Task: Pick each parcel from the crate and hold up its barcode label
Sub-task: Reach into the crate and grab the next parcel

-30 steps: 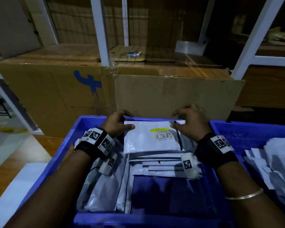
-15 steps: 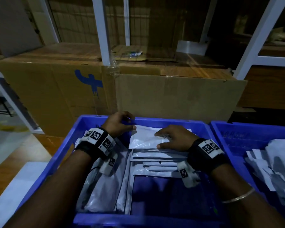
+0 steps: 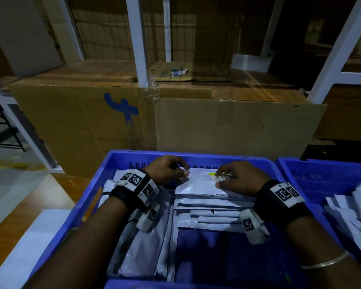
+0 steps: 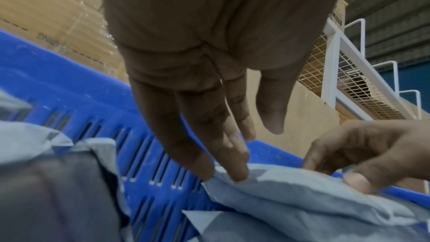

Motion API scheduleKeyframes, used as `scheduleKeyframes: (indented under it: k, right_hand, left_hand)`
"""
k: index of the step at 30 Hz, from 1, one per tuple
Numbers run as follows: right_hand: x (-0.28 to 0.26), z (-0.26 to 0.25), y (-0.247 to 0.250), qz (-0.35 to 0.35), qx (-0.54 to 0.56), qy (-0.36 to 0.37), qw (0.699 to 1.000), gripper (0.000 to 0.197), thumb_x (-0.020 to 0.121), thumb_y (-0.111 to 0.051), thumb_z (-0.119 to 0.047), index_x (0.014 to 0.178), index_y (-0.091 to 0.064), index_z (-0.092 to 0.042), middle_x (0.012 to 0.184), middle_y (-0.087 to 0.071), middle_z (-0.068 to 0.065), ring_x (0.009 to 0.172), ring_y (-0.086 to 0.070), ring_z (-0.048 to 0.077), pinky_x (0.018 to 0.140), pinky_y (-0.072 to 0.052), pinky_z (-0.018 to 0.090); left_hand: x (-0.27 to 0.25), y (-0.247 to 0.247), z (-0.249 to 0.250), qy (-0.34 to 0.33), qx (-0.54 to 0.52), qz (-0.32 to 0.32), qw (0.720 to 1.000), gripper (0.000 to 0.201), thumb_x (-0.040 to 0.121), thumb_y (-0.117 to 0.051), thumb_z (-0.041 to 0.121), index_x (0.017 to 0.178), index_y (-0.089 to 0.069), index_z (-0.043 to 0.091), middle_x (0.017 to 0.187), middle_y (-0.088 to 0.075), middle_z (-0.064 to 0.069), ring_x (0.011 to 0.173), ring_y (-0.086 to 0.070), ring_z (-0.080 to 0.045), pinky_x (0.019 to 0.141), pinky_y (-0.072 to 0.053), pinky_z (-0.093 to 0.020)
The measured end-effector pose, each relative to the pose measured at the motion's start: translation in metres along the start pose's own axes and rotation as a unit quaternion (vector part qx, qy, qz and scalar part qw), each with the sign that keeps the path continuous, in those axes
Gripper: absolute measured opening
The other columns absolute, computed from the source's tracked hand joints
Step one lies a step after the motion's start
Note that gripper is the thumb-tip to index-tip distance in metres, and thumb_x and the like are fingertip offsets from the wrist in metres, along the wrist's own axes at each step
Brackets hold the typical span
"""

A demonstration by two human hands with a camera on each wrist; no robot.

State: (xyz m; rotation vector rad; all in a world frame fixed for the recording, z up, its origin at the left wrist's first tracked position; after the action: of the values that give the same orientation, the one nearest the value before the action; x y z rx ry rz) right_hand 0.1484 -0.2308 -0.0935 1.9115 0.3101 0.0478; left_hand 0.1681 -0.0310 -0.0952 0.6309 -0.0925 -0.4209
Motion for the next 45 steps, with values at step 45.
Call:
scheduleKeyframes:
  k: [45]
  right_hand:
    - [-0.05,-0.199,-0.037,-0.092,-0.034,0.33,0.939,0.019,0.081,-0.076,-0.032,0.099,-0.073,-0.027,0.086,-0.07,-0.008,0.072,-0.065,0.006,0.07,-0.05,0.021]
  left_hand:
    - [-0.009,0.067,0.027,-0.012,-0.002,0.048,0.999,0.03,0.094,-0.061,0.021,0.113,-0.062,-0.002,0.091,-0.067,-0.015,0.082,-0.064,-0.02,0.059,-0.053,-0.02]
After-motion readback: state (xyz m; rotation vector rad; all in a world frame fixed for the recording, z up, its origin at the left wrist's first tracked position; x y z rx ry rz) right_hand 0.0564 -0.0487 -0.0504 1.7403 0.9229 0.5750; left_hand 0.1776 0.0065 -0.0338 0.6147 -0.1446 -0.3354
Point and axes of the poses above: each hand's wrist, its own x-axis towards the middle knuckle, its own y-axis out of the back of the hand, z = x × y, the point moved 10 cm from there along x, towards the middle knuckle
